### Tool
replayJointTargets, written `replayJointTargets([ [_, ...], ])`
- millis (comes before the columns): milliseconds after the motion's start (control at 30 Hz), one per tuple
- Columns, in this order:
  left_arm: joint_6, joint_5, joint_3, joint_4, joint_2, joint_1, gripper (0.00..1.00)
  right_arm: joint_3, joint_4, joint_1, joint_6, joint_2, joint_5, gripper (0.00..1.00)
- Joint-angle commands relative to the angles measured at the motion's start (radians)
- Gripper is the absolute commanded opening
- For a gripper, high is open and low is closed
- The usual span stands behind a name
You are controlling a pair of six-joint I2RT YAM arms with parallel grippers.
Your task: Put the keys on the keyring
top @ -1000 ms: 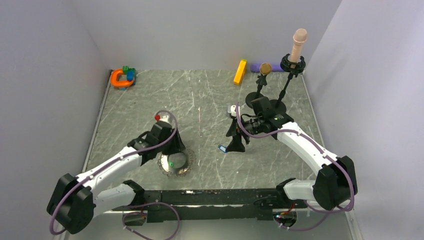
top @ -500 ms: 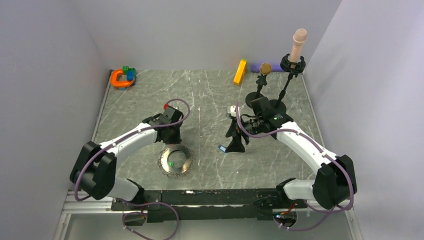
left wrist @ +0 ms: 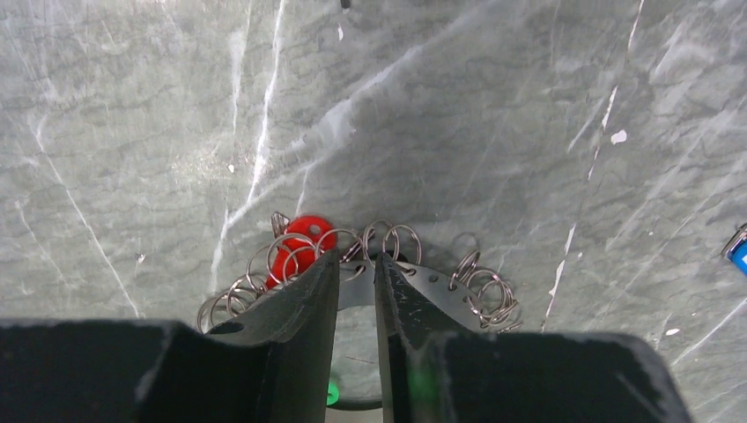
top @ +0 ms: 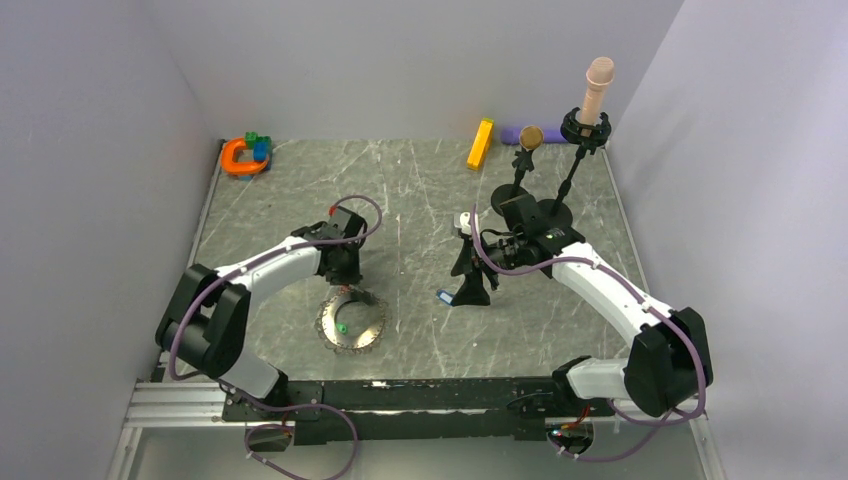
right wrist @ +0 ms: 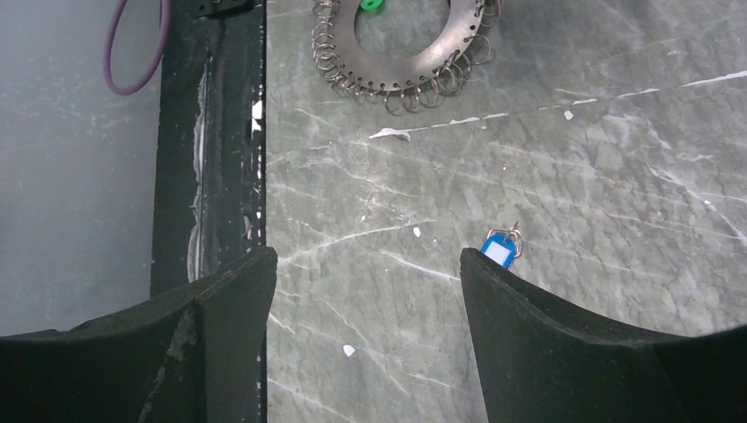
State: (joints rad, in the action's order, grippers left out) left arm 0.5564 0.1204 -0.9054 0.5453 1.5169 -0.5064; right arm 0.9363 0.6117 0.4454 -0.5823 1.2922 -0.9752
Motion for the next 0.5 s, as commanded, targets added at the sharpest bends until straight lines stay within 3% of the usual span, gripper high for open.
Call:
replayJointTargets([
  [0, -0.026, -0.051, -0.032, -0.049, 0.02, 0.02, 0.27, 0.004, 0.008, 0.005, -0.025, 0.006, -0.04, 0.8],
  [467, -0.021, -0.1, -0.022, -0.082, 0.066, 0.023, 0.25, 0.006, 0.009, 0.01, -0.03, 0.009, -0.036, 0.8],
])
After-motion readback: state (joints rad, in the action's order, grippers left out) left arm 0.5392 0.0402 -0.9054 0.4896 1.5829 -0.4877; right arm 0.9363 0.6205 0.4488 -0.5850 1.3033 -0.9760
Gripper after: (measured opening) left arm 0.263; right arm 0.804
